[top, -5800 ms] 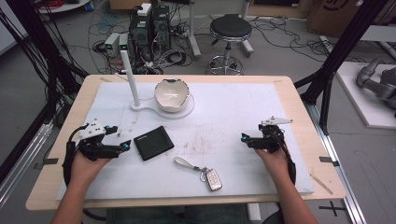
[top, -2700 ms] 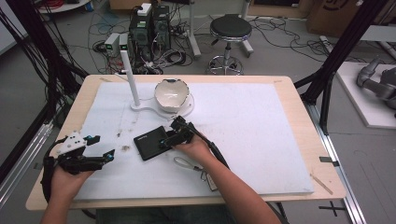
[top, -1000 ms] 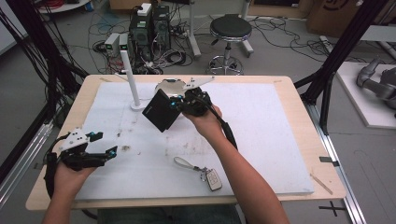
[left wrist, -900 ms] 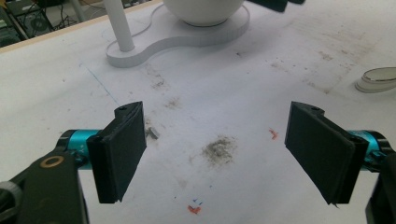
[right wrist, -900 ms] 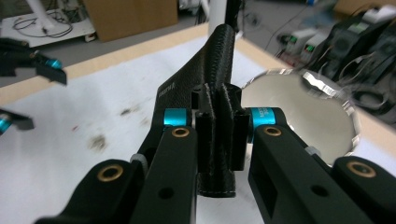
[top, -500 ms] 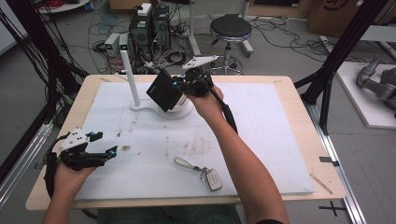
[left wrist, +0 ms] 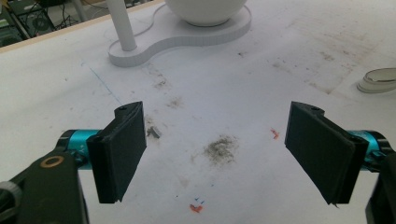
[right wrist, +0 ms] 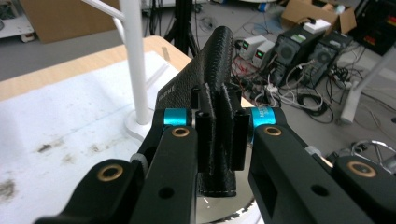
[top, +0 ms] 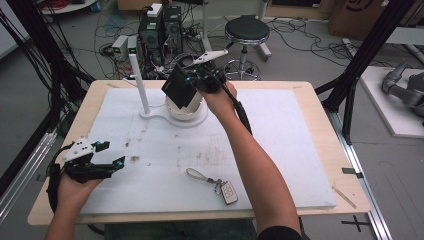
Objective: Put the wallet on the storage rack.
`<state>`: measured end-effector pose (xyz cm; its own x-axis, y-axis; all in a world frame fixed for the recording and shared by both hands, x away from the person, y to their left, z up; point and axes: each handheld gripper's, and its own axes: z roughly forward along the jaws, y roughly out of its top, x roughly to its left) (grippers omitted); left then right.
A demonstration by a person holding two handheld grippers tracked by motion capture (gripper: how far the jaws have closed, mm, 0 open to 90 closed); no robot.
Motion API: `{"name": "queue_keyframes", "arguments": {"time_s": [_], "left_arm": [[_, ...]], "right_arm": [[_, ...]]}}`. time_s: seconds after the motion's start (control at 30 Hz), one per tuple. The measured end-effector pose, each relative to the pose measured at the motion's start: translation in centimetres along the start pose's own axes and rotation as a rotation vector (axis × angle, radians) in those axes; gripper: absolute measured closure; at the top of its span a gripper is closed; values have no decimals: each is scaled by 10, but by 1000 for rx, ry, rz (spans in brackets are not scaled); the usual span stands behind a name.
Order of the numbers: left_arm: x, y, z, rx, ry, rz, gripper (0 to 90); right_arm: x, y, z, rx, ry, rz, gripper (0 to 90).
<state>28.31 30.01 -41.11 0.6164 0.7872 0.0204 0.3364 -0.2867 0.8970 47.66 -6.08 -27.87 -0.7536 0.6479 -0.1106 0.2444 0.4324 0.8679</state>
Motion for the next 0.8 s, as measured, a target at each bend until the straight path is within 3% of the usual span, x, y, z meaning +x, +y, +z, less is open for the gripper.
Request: {"name": "queue_keyframes", "arguments": {"time_s": [0.2,0.4,0.67,0.77,0.8], "left_arm": [[1,0,0,5,0,2,206],[0,0,0,4,-2,6,206],[-1,0,1,3,-7,5,206],[-1,1,2,3,-8,4,206],[-1,1,2,1,-10,5,206]], "right_arm": [[-9,-8,12,50,-28,17,858],[-13,-18,26,125,-69,-14,857],[-11,-33,42,175,-62,-9,843],[-10,-35,45,174,-59,-1,779],[-11,-35,44,171,-54,-1,694]]}}
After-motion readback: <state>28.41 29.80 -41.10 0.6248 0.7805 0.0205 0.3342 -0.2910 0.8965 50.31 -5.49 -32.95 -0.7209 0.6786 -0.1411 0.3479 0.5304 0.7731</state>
